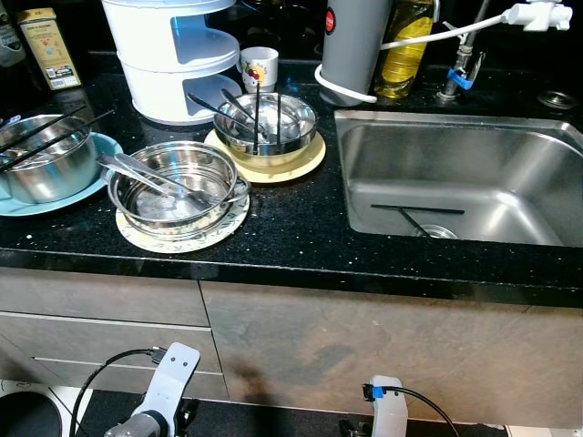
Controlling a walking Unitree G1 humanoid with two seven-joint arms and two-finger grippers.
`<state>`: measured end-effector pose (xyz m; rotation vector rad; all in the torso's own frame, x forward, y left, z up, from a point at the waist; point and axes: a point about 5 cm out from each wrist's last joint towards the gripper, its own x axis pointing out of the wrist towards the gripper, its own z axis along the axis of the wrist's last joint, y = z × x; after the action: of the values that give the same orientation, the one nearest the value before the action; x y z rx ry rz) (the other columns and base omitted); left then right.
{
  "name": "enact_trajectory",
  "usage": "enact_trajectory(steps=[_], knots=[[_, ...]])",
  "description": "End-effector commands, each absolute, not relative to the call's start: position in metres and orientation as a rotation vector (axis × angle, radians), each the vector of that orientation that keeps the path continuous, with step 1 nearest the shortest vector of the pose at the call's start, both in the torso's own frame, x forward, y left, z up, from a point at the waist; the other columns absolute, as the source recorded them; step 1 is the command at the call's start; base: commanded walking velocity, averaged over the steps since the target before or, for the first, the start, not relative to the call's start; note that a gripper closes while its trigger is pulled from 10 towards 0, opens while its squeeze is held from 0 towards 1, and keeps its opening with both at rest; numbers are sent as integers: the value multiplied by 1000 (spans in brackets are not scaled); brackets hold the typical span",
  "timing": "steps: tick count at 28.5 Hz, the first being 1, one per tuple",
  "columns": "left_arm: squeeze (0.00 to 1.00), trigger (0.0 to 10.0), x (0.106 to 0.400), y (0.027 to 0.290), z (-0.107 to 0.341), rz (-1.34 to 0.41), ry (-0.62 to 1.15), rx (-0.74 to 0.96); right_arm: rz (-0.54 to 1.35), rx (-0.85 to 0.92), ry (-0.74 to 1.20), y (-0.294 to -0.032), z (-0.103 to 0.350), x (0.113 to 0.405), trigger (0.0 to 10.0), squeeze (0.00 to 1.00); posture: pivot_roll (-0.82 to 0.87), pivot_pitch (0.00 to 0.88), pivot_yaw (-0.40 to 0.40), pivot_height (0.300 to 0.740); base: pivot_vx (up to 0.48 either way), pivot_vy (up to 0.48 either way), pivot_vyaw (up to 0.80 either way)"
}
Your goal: Kitchen organization
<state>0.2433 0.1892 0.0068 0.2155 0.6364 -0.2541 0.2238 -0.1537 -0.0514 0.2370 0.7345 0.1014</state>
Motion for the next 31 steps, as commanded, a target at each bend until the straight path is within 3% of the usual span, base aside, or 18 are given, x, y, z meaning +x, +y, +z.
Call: enact_trajectory(steps=[1, 20, 23, 29, 30, 31], knots=[[0, 10000, 238, 191, 2, -244, 655, 189, 99, 239, 764, -154, -57, 217, 10000, 0, -73, 192, -21, 740, 0, 480, 0], [0, 10000, 246, 182, 16, -413, 579, 357, 95, 236, 767, -156, -57, 216, 10000, 0, -75, 192, -20, 740, 0, 51, 0], [0, 10000, 241, 173, 52, -718, 497, 448, 99, 233, 766, -158, -57, 215, 10000, 0, -79, 189, -22, 740, 0, 0, 0], [0, 10000, 233, 174, 81, -904, 472, 482, 106, 231, 765, -159, -57, 215, 10000, 0, -72, 185, -29, 740, 0, 0, 0], [0, 10000, 232, 178, 131, -1038, 427, 499, 121, 231, 762, -159, -56, 216, 10000, 0, -69, 181, -31, 740, 0, 0, 0], [0, 10000, 233, 179, 151, -1070, 402, 495, 132, 233, 759, -158, -55, 217, 10000, 0, -69, 181, -31, 740, 0, 0, 0]])
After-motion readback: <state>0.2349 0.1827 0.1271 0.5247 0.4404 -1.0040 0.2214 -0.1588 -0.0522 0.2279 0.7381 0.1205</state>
